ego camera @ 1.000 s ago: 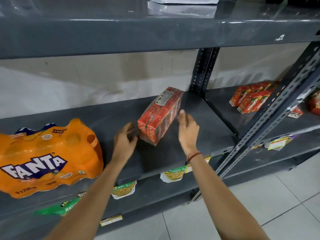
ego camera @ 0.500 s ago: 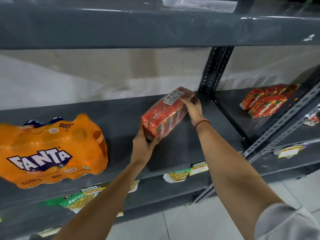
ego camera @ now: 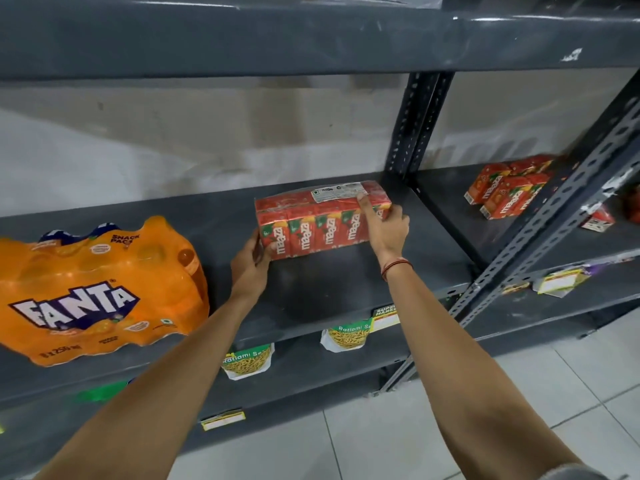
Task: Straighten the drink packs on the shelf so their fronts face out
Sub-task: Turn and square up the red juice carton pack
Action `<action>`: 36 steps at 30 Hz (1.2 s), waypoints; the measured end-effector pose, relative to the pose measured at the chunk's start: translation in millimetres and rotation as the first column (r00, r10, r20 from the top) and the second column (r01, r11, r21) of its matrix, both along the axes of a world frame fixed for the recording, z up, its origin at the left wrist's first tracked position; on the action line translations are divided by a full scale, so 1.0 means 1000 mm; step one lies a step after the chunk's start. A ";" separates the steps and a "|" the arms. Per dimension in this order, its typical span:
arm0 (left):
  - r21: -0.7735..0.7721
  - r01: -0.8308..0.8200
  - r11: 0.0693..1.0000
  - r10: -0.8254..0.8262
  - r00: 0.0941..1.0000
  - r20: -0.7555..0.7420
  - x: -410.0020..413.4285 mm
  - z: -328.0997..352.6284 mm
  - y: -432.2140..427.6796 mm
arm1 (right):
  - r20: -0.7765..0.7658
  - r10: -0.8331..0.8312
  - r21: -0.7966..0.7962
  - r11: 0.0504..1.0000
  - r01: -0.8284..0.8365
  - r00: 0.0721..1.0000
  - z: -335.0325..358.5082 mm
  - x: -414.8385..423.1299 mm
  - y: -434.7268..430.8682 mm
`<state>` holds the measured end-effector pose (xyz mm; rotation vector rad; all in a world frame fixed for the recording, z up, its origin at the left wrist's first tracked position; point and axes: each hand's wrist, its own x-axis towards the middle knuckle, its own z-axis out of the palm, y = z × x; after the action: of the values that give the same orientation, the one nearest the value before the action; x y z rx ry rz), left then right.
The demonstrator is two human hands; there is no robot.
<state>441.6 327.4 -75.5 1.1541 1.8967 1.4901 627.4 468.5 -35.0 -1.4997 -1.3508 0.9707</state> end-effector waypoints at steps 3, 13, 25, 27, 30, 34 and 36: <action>-0.015 0.009 1.000 -0.009 1.000 0.015 0.005 0.002 0.000 | -0.133 0.147 -0.014 0.988 -0.151 0.980 -0.004 0.014 -0.001; -0.027 -0.044 0.999 0.043 0.998 -0.036 0.019 0.002 -0.006 | -0.094 0.151 0.016 0.989 -0.150 0.984 -0.010 0.024 -0.013; 0.032 -0.133 0.991 0.136 0.981 -0.135 0.057 -0.008 -0.054 | -0.171 0.054 0.054 0.997 -0.046 0.984 -0.021 0.056 -0.065; 0.039 -0.155 0.987 0.158 0.980 -0.121 0.064 -0.009 -0.059 | -0.184 0.047 0.056 0.998 -0.037 0.982 -0.023 0.061 -0.069; 0.043 -0.175 0.984 0.179 0.977 -0.117 0.071 -0.012 -0.064 | -0.200 0.031 0.073 0.997 -0.016 0.979 -0.027 0.065 -0.075; 0.033 -0.179 0.983 0.182 0.975 -0.124 0.075 -0.013 -0.065 | -0.200 0.035 0.090 0.996 -0.018 0.979 -0.031 0.070 -0.079; 0.035 -0.178 0.983 0.181 0.973 -0.140 0.076 -0.012 -0.066 | -0.208 0.051 0.097 0.995 -0.031 0.977 -0.031 0.071 -0.080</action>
<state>517.4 261.0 -87.2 1.1525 2.1360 1.5626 698.1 388.3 -66.0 -1.2653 -1.2607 1.0466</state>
